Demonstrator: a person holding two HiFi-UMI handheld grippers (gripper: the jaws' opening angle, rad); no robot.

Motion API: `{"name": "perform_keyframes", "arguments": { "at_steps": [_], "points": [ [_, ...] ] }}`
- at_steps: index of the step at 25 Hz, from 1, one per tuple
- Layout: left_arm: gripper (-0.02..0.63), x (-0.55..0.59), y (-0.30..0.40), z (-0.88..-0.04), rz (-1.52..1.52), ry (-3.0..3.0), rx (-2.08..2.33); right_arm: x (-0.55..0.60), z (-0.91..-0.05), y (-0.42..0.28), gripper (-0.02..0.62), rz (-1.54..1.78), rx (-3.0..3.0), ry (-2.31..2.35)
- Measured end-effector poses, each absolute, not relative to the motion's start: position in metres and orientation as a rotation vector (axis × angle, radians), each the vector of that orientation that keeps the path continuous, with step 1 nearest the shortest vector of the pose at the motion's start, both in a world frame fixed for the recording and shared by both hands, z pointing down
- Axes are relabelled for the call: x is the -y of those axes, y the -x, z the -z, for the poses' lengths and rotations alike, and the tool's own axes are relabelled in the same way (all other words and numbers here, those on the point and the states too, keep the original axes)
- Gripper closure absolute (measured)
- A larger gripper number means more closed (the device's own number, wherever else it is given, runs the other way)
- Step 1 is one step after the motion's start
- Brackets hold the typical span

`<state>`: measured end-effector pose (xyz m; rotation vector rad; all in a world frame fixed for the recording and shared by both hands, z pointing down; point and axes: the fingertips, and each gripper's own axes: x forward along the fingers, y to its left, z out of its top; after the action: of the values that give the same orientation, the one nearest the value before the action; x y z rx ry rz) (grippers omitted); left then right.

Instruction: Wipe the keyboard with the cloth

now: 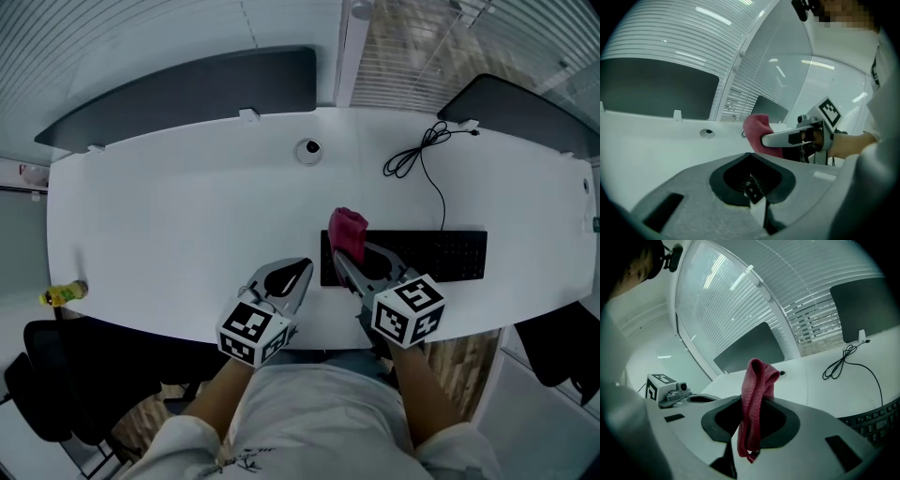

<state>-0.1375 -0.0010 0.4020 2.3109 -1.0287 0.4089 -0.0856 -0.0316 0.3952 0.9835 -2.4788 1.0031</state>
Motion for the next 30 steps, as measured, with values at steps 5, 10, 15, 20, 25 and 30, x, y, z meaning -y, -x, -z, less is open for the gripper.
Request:
{"name": "perform_keyframes", "arguments": {
  "at_steps": [5, 10, 15, 20, 25, 30],
  "points": [
    [0.595, 0.001, 0.145, -0.41, -0.41, -2.284, 1.034, 0.036, -0.412, 0.096, 0.514, -1.004, 2.452, -0.963],
    [0.595, 0.003, 0.152, -0.422, -0.411, -2.261, 1.036, 0.037, -0.43, 0.103, 0.514, -1.027, 2.424, -0.952],
    [0.595, 0.002, 0.152, -0.431, -0.417, -2.244, 1.021, 0.04, -0.449, 0.103, 0.514, -1.032, 2.384, -0.956],
    [0.595, 0.006, 0.154, -0.442, -0.415, -2.226, 1.016, 0.043, -0.463, 0.104, 0.514, -1.043, 2.362, -0.951],
    [0.595, 0.01, 0.155, -0.45, -0.414, -2.212, 1.017, 0.042, -0.472, 0.107, 0.514, -1.037, 2.349, -0.94],
    [0.595, 0.009, 0.155, -0.456, -0.424, -2.207, 1.013, 0.041, -0.484, 0.107, 0.514, -1.026, 2.326, -0.93]
  ]
}}
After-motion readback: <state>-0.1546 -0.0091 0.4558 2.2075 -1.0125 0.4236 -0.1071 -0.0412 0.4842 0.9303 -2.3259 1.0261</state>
